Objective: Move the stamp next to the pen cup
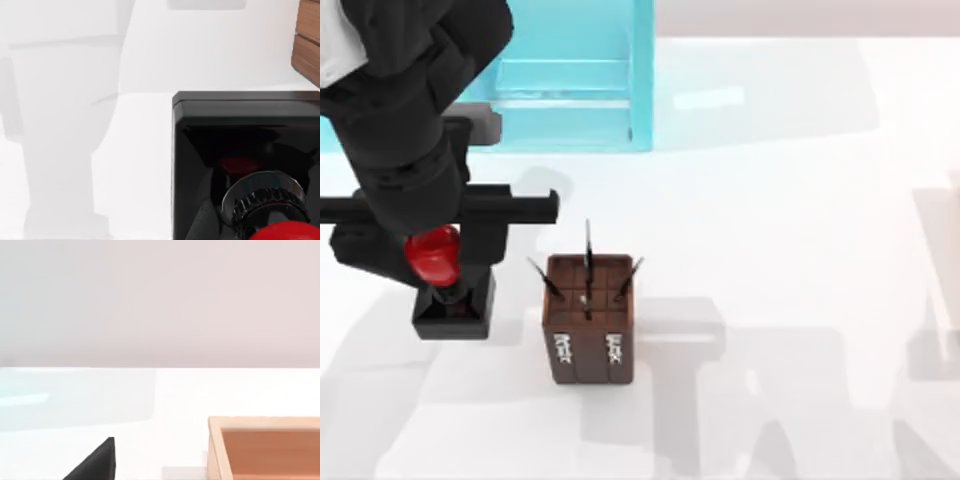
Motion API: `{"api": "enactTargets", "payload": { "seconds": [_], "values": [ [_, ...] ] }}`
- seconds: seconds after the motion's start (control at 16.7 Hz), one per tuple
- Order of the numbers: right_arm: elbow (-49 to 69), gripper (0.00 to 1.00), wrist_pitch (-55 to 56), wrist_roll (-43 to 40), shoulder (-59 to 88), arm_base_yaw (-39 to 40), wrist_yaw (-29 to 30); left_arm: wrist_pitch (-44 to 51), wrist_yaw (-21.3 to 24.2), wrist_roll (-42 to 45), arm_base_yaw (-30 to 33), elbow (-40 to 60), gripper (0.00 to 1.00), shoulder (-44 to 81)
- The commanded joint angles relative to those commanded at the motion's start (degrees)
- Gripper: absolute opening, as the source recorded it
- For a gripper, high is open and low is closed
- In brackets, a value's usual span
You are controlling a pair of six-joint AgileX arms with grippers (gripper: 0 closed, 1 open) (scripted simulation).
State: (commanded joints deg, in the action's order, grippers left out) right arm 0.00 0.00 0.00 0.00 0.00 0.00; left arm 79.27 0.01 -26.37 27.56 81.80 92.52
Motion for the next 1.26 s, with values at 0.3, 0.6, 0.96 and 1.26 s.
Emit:
{"api": "enactTargets", "payload": {
  "seconds": [0.3, 0.6, 0.96, 1.26],
  "values": [
    [0.0, 1.0, 0.0, 0.0, 0.0, 0.0, 0.0, 0.0, 0.0, 0.0, 0.0, 0.0, 0.23, 0.0],
    [0.0, 1.0, 0.0, 0.0, 0.0, 0.0, 0.0, 0.0, 0.0, 0.0, 0.0, 0.0, 0.6, 0.0],
    [0.0, 1.0, 0.0, 0.0, 0.0, 0.0, 0.0, 0.0, 0.0, 0.0, 0.0, 0.0, 1.0, 0.0],
    [0.0, 1.0, 0.0, 0.0, 0.0, 0.0, 0.0, 0.0, 0.0, 0.0, 0.0, 0.0, 1.0, 0.0]
  ]
}}
